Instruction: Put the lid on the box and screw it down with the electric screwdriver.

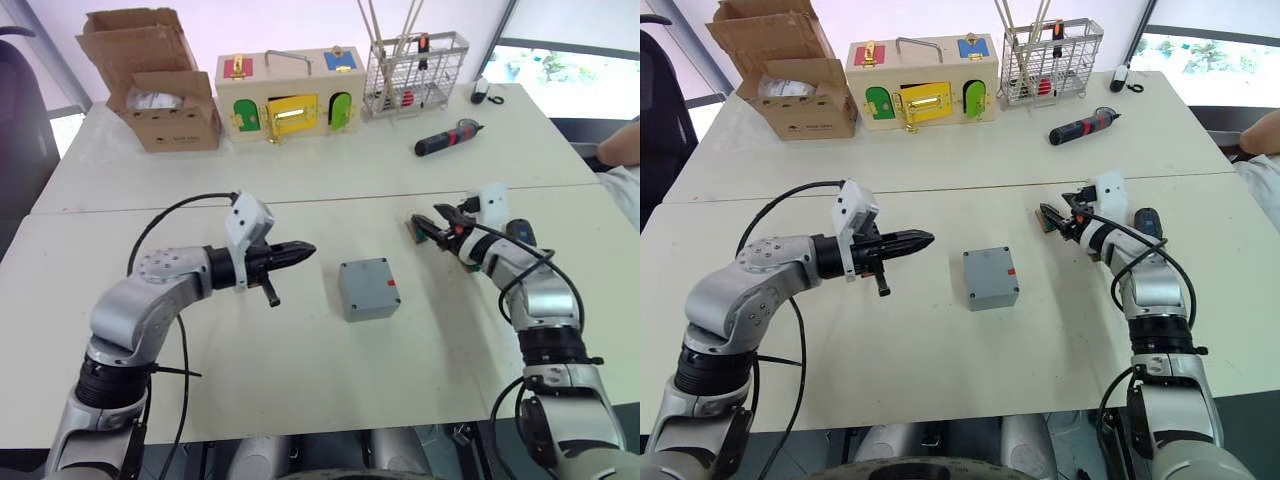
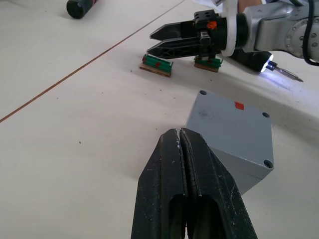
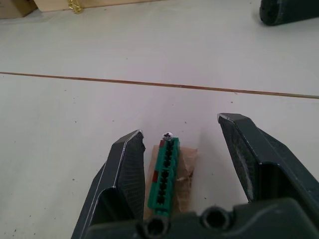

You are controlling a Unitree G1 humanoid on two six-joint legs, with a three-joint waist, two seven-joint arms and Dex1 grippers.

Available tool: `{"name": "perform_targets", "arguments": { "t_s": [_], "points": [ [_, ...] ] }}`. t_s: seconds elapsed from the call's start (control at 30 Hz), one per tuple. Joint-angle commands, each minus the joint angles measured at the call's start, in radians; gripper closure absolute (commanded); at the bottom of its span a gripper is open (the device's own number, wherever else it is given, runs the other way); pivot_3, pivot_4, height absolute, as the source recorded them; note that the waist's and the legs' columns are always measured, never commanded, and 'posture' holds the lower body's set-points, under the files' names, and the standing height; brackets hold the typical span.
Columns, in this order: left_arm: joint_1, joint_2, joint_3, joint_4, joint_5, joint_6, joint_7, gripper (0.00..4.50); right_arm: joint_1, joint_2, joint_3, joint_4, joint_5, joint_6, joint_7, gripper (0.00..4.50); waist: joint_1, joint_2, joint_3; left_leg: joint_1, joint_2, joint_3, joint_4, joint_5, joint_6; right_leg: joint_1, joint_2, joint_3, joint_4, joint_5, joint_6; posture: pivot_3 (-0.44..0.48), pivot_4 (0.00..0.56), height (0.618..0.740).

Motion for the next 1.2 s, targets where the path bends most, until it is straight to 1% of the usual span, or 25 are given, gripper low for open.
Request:
{"name": "perform_targets", "arguments": {
  "t_s": [0.03, 0.2, 0.23, 0.27, 0.3, 0.37, 0.4, 0.73, 0.93, 1.2],
  "points": [
    [-0.002, 0.012, -0.005, -0.011, -0.001, -0.031, -0.002, 4.5, -0.029, 0.006, -0.003, 0.0, -0.008, -0.032, 0.002, 1.8, -0.001, 0.0, 0.0, 0.0, 0.0, 0.0, 0.0, 0.0, 0.0, 0.0, 0.0, 0.0, 0.0, 0.0, 0.0, 0.0, 0.15, 0.737],
    [0.003, 0.017, -0.013, -0.001, 0.006, -0.046, -0.006, 4.5, -0.033, 0.018, 0.0, 0.014, -0.018, -0.036, -0.004, 1.8, -0.012, 0.0, 0.0, 0.0, 0.0, 0.0, 0.0, 0.0, 0.0, 0.0, 0.0, 0.0, 0.0, 0.0, 0.0, 0.0, 0.15, 0.737],
    [0.003, 0.017, -0.014, 0.001, 0.006, -0.049, -0.006, 4.5, -0.033, 0.02, -0.001, 0.016, -0.019, -0.035, -0.006, 2.4, -0.013, 0.0, 0.0, 0.0, 0.0, 0.0, 0.0, 0.0, 0.0, 0.0, 0.0, 0.0, 0.0, 0.0, 0.0, 0.0, 0.15, 0.737],
    [0.004, 0.017, -0.015, 0.002, 0.006, -0.05, -0.006, 4.5, -0.033, 0.023, -0.001, 0.018, -0.021, -0.036, -0.007, 2.58, -0.014, 0.0, 0.0, 0.0, 0.0, 0.0, -0.001, 0.0, 0.0, 0.0, 0.0, 0.0, 0.0, 0.0, 0.0, 0.0, 0.15, 0.737],
    [0.004, 0.017, -0.017, 0.002, 0.006, -0.051, -0.006, 4.5, -0.031, 0.023, 0.0, 0.02, -0.024, -0.034, -0.006, 2.92, -0.014, 0.0, 0.0, 0.0, 0.0, 0.0, -0.001, 0.0, 0.0, 0.0, 0.0, 0.0, 0.0, 0.0, 0.0, 0.0, 0.15, 0.737],
    [0.005, 0.019, -0.02, 0.003, 0.004, -0.055, -0.005, 4.5, -0.029, 0.024, 0.002, 0.023, -0.029, -0.036, -0.005, 4.0, -0.014, 0.0, 0.0, 0.0, 0.0, 0.0, -0.001, 0.0, 0.0, 0.0, 0.0, 0.0, 0.0, 0.0, 0.0, 0.0, 0.15, 0.737],
    [0.005, 0.02, -0.021, 0.003, 0.003, -0.056, -0.005, 4.5, -0.029, 0.025, 0.002, 0.023, -0.03, -0.036, -0.006, 4.44, -0.013, 0.0, 0.0, 0.0, 0.0, 0.0, -0.001, 0.0, 0.0, 0.0, 0.0, 0.0, 0.0, 0.0, 0.0, 0.0, 0.15, 0.737],
    [0.008, 0.027, -0.033, 0.015, 0.011, -0.07, -0.005, 4.5, -0.029, 0.022, -0.008, 0.011, -0.026, -0.032, -0.008, 4.44, -0.013, 0.0, 0.0, 0.0, 0.0, 0.0, -0.001, 0.0, 0.0, 0.0, 0.0, 0.0, 0.0, 0.0, 0.0, 0.0, 0.15, 0.737],
    [0.009, 0.031, -0.033, 0.024, 0.01, -0.075, -0.007, 4.5, -0.028, 0.012, -0.031, -0.081, -0.005, 0.001, -0.018, 4.44, -0.014, 0.0, 0.0, 0.0, 0.0, 0.0, -0.001, 0.0, 0.0, 0.0, 0.0, 0.0, 0.0, 0.0, 0.0, 0.0, 0.15, 0.737],
    [-0.005, 0.03, -0.045, 0.047, 0.013, -0.089, -0.019, 4.5, -0.023, -0.014, -0.057, -0.239, 0.027, 0.1, -0.02, 4.44, -0.012, 0.0, 0.0, 0.0, 0.0, 0.0, -0.001, 0.0, 0.0, 0.0, 0.0, 0.0, 0.0, 0.0, 0.0, 0.0, 0.15, 0.737]
  ]
}}
